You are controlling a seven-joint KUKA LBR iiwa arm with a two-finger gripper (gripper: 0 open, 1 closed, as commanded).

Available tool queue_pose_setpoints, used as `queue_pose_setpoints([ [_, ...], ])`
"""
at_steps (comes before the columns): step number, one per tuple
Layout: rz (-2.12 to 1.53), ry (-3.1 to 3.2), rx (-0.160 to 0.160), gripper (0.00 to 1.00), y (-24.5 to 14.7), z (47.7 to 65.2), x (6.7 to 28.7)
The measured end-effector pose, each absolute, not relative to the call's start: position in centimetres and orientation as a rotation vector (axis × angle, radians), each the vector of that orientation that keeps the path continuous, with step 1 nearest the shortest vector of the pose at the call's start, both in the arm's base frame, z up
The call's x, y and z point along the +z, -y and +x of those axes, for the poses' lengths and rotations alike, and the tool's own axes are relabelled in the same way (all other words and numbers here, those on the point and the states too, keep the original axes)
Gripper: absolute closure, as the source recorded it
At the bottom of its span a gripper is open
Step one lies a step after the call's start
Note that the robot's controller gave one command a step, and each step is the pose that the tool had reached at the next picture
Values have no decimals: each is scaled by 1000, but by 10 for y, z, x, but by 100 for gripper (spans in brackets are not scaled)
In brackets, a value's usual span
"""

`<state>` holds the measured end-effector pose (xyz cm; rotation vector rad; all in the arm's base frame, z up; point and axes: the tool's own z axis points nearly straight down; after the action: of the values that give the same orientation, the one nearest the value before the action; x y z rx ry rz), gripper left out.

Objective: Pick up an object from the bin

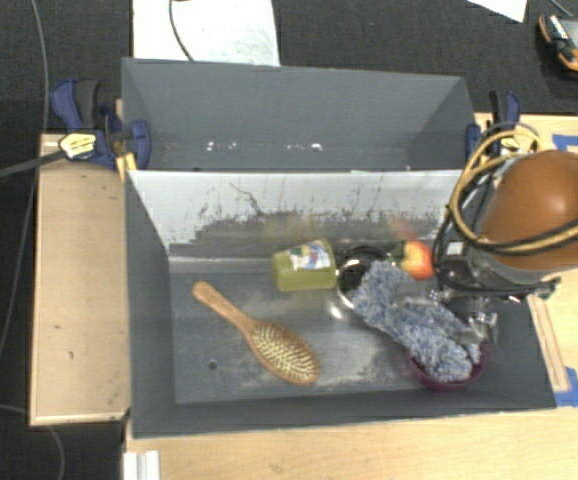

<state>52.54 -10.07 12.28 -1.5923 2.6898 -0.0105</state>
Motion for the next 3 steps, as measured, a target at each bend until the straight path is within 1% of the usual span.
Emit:
queue_pose_setpoints([
  [1,-1563,-2696,-24,0,105,523,75],
  [2,-2241,-2149,-40,100,91,524,75],
  [3,-2241,-2150,-40,100,91,524,75],
])
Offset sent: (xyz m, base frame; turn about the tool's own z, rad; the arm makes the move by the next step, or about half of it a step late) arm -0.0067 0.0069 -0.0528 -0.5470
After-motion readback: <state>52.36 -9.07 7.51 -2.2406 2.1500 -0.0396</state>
